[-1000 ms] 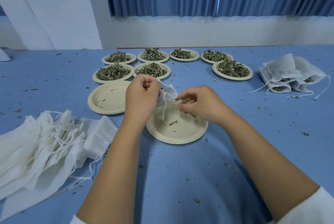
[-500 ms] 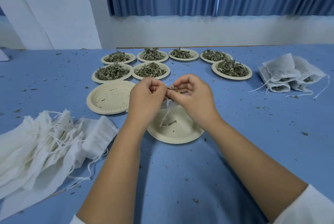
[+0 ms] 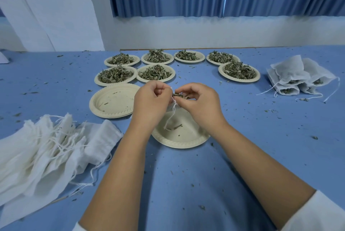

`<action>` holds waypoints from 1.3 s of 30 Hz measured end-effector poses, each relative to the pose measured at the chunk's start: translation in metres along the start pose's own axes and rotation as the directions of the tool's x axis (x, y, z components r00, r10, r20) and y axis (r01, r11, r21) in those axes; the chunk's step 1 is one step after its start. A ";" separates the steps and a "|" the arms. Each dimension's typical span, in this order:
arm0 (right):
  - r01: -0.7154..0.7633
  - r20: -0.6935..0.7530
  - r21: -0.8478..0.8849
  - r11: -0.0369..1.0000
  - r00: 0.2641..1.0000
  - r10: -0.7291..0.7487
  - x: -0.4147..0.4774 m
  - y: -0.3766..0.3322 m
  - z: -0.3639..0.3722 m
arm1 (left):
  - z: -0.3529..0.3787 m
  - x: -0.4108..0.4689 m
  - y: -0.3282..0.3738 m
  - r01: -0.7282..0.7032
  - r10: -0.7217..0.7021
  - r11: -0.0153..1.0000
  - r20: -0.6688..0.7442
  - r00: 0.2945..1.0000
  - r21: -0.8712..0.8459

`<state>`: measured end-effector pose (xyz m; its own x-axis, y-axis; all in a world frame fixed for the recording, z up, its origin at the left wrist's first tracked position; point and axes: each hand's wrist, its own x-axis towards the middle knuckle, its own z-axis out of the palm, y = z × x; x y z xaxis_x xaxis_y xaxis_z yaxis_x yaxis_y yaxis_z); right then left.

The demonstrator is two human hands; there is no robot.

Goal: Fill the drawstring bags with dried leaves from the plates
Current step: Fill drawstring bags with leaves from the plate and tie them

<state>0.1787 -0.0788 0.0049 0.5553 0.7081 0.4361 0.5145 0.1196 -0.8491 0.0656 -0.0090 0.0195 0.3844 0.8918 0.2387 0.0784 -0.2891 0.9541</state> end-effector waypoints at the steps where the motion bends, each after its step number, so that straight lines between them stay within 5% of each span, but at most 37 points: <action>1: 0.017 0.021 0.003 1.000 1.000 -0.017 -0.001 -0.001 0.000 | 0.000 0.000 0.000 -0.008 0.008 1.000 -0.017 1.000 0.003; 9: 0.026 0.159 -0.034 0.999 0.987 -0.020 -0.003 -0.001 -0.003 | 0.001 0.000 -0.001 -0.058 0.063 0.991 -0.041 0.997 0.122; 16: -0.061 0.103 0.083 0.995 0.993 0.052 0.000 -0.005 -0.007 | -0.001 0.000 0.002 0.002 -0.003 0.995 0.009 1.000 0.097; 21: -0.006 -0.010 -0.039 0.999 1.000 0.006 0.000 -0.003 -0.002 | 0.000 -0.002 0.004 -0.006 -0.001 0.994 0.057 0.998 0.110; 33: 0.090 0.109 0.057 0.994 0.989 -0.096 0.001 -0.005 -0.009 | -0.004 0.000 0.001 0.016 -0.016 1.000 -0.028 0.999 0.015; 36: 0.076 0.144 -0.047 0.996 0.987 -0.069 0.008 -0.004 -0.020 | -0.005 0.003 -0.003 0.006 -0.004 0.999 -0.078 0.997 0.034; 39: 0.036 0.255 -0.379 0.925 0.965 0.067 0.013 0.001 -0.027 | -0.004 0.005 -0.005 0.005 -0.003 1.000 -0.094 0.996 0.029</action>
<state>0.2045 -0.0883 0.0183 0.4032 0.8686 0.2881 0.7434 -0.1273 -0.6566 0.0629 -0.0020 0.0169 0.2961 0.9213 0.2520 0.1069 -0.2941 0.9498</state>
